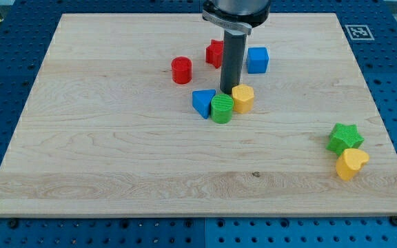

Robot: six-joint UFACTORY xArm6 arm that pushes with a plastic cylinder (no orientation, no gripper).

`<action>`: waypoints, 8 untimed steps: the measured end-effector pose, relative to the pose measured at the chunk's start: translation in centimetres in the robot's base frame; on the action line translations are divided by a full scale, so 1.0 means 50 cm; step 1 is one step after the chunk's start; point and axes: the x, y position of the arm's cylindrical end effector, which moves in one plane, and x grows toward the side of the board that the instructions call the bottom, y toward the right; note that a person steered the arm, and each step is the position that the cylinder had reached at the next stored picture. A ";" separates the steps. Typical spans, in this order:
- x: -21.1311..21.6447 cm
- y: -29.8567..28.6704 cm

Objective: Slide the yellow hexagon closer to the yellow heart

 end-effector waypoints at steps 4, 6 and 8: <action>0.056 0.040; 0.090 0.065; 0.092 0.066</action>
